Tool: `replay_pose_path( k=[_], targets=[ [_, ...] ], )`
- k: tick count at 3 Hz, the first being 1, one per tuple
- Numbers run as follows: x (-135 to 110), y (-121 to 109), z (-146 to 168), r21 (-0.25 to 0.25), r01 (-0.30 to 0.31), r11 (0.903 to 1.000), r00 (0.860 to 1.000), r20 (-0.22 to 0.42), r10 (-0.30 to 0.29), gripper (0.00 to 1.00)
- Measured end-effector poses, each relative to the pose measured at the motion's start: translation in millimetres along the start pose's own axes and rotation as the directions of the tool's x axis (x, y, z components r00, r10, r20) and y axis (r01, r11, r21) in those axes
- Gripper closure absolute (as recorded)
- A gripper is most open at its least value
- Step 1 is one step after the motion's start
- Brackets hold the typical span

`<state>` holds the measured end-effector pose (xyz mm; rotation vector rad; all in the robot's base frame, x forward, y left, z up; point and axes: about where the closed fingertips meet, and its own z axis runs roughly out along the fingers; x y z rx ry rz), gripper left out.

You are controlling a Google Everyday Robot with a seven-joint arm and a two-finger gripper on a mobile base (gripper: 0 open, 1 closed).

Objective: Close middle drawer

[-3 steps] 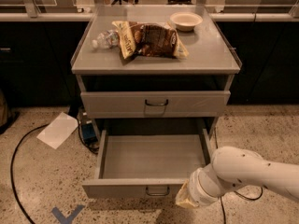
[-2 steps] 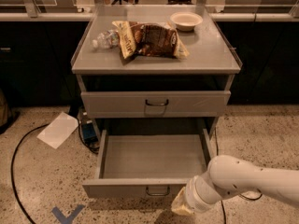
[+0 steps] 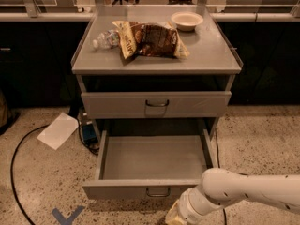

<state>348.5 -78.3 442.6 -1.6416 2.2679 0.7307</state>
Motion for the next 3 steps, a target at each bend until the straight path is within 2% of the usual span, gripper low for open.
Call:
replay_pose_path(
  k=[1, 2, 3],
  targets=[
    [-1, 0, -1, 0.003, 0.002, 1.0, 1.0, -0.001, -0.002, 1.0],
    [1, -16, -2, 0.054, -0.014, 0.9984, 1.0, 0.0, 0.014, 1.0],
    [-2, -49, 8, 0.102, -0.046, 0.9938, 0.999, 0.014, 0.045, 1.0]
  ],
)
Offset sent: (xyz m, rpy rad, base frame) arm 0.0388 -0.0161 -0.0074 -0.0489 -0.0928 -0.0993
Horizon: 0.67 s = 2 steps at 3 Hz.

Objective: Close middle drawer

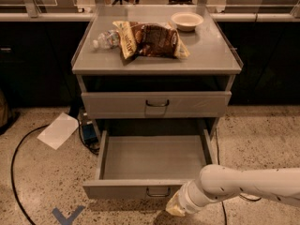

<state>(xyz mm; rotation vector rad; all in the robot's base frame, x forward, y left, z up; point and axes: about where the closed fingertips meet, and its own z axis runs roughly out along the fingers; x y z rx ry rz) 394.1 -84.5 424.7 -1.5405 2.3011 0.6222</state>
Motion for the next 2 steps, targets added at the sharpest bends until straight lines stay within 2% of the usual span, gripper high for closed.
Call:
replay_pose_path(
  k=[1, 2],
  targets=[
    [1, -1, 1, 0.001, -0.001, 1.0, 1.0, 0.0, 0.001, 1.0],
    [8, -23, 5, 0.054, -0.013, 0.9985, 1.0, -0.014, 0.013, 1.0]
  ],
)
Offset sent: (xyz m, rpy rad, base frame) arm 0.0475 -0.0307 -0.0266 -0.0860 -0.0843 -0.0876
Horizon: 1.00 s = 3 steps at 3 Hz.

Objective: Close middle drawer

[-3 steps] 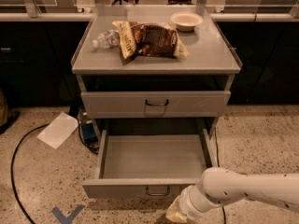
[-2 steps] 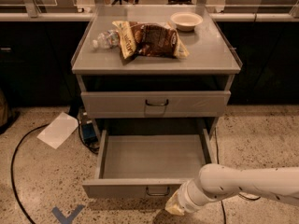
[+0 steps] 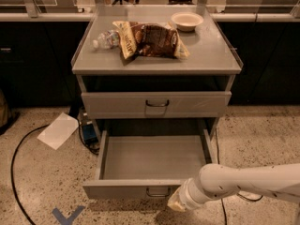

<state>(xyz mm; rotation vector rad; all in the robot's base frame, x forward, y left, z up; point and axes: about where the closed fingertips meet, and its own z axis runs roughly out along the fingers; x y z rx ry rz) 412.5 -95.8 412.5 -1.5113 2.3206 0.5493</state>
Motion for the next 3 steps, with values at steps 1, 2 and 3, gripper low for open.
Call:
replay_pose_path(
  k=[1, 2, 3],
  targets=[
    [18, -41, -6, 0.097, -0.07, 0.9929, 0.998, 0.011, 0.069, 1.0],
    [18, -41, -6, 0.096, -0.07, 0.9929, 0.998, 0.011, 0.069, 1.0],
    [14, -52, 2, 0.089, -0.098, 0.9912, 0.995, 0.04, 0.095, 1.0]
  ],
)
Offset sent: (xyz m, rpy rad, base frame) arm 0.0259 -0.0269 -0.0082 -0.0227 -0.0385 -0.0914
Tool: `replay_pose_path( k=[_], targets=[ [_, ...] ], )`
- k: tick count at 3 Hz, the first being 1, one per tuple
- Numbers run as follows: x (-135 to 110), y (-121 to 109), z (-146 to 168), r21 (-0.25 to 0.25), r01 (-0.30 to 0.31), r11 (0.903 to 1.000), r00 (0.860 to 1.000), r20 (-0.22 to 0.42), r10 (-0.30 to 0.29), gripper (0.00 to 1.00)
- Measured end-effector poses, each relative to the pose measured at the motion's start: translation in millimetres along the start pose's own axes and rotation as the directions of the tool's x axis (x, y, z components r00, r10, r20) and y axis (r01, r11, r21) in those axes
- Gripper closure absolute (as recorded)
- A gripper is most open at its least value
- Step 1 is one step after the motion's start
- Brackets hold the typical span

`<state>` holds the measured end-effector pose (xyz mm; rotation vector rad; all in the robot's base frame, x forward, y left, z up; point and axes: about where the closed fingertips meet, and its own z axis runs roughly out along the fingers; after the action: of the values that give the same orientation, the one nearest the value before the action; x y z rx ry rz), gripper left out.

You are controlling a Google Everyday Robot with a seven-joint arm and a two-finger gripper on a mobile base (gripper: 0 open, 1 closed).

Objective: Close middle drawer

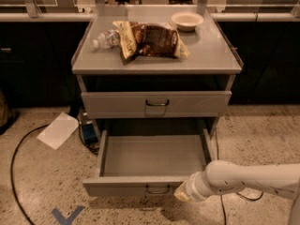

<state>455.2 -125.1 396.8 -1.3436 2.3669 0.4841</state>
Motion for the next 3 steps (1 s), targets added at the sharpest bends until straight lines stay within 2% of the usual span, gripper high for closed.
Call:
replay_pose_path(
  k=[1, 2, 3],
  targets=[
    [0, 0, 0, 0.0, 0.0, 1.0, 1.0, 0.0, 0.0, 1.0],
    [-9, -16, 11, 0.018, -0.021, 0.9996, 0.999, 0.032, 0.02, 1.0],
    [-10, -17, 12, 0.019, -0.023, 0.9995, 0.999, 0.032, 0.023, 1.0]
  ],
)
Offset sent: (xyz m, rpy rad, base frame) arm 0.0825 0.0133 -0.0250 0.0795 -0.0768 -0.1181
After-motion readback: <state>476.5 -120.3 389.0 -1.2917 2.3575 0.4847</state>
